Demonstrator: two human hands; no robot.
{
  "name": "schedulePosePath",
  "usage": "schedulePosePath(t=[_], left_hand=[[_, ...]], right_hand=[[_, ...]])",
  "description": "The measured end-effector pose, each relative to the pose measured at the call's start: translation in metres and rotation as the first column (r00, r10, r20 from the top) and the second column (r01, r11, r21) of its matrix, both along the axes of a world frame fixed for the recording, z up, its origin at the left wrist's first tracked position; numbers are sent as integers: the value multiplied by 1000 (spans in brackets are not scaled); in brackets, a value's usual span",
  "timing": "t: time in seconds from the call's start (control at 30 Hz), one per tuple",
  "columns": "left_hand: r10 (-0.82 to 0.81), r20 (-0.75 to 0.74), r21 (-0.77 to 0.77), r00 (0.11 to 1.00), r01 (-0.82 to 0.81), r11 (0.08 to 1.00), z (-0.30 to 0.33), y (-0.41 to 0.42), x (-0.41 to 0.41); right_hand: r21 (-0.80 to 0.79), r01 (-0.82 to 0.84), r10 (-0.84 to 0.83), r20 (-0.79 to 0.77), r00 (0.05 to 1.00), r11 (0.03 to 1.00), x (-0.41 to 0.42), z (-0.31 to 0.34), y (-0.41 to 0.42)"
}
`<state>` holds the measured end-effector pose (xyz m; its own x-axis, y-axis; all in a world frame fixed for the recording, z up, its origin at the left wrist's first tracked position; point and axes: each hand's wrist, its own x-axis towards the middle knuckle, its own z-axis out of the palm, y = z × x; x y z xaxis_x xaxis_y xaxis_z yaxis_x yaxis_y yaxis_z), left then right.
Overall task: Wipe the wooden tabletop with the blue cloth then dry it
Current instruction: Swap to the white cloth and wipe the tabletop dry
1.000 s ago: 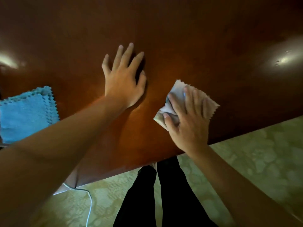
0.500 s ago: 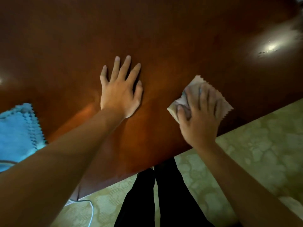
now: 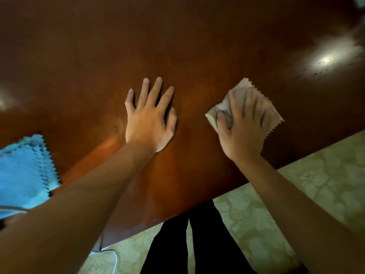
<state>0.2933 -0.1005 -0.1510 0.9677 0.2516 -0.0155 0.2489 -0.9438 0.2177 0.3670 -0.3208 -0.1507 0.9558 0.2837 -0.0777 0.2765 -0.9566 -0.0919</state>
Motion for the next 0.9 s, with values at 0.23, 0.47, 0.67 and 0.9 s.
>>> schedulePosePath(t=[0.23,0.47,0.67,0.9], left_hand=[[-9,-13,-22,1000,9,1000,4,1,0],[-2,-30,-40,1000,0,999,7,1,0],[25,-14,-69,1000,-26,997,7,0,0],[26,15,-70,1000,-25,997,6,-1,0]], right_hand=[[82,-376,378,-7,926,923,-72,-4,21],[6,-76,76,-1,997,997,36,4,43],[25,-385,385,0,923,923,-26,3,51],[-161,-267,268,-15,963,950,51,12,55]])
